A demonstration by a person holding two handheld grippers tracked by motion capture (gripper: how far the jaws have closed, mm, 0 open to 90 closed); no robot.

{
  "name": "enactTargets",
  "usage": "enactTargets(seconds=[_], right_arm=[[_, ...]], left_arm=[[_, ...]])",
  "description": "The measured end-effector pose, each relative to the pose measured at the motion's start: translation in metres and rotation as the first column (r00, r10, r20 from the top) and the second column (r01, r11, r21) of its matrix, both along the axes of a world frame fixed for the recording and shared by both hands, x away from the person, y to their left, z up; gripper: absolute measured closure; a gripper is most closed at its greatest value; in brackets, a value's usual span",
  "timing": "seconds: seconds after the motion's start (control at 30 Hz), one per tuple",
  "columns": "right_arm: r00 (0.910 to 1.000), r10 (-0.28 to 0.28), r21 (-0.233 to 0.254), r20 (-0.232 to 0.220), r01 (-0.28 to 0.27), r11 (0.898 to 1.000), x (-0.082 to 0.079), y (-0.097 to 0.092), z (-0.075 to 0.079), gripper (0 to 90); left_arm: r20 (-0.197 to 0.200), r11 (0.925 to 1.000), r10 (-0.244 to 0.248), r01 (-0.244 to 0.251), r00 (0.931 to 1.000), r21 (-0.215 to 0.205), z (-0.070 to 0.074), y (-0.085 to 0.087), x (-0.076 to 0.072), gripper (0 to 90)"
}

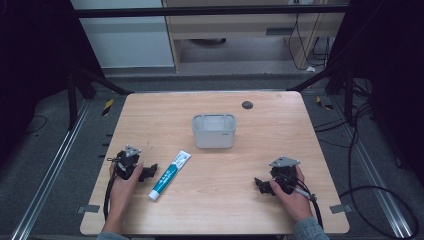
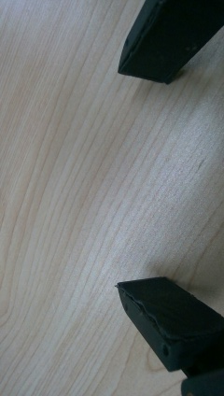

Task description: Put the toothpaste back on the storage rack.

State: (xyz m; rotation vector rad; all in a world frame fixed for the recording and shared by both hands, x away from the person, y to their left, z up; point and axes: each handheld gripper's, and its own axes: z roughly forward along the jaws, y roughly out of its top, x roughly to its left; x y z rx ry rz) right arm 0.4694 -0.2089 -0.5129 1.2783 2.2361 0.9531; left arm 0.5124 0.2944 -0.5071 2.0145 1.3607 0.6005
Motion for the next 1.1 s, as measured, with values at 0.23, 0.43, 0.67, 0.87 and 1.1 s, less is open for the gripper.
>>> enactTargets(seconds=[0.23, 0.43, 0.67, 0.87, 1.1], right_arm=[[1.0, 0.0, 0.0, 0.0, 0.0, 1.0, 0.0, 0.0, 0.0, 0.4], [1.0, 0.0, 0.0, 0.0, 0.0, 1.0, 0.0, 0.0, 0.0, 0.4], [1.0, 0.0, 0.0, 0.0, 0.0, 1.0, 0.0, 0.0, 0.0, 0.4], [1.0, 0.0, 0.0, 0.0, 0.0, 1.0, 0.0, 0.0, 0.0, 0.4], [1.0, 0.0, 0.0, 0.0, 0.0, 1.0, 0.0, 0.0, 0.0, 0.4]], left_arm=[[0.061, 0.9967, 0.076, -0.074, 0.9952, -0.034, 0.012, 0.011, -0.012, 3.3], [0.061, 0.997, 0.068, -0.065, 0.9958, -0.042, 0.02, 0.012, -0.024, 3.4], [0.079, 0.9985, 0.004, 0.0, 0.9969, -0.054, 0.039, -0.009, -0.034, 2.5], [0.06, 0.9993, -0.036, 0.036, 0.9975, -0.005, 0.048, -0.023, -0.038, 2.4], [0.034, 0.9962, -0.078, 0.077, 0.9964, 0.04, 0.052, -0.039, -0.04, 2.8]])
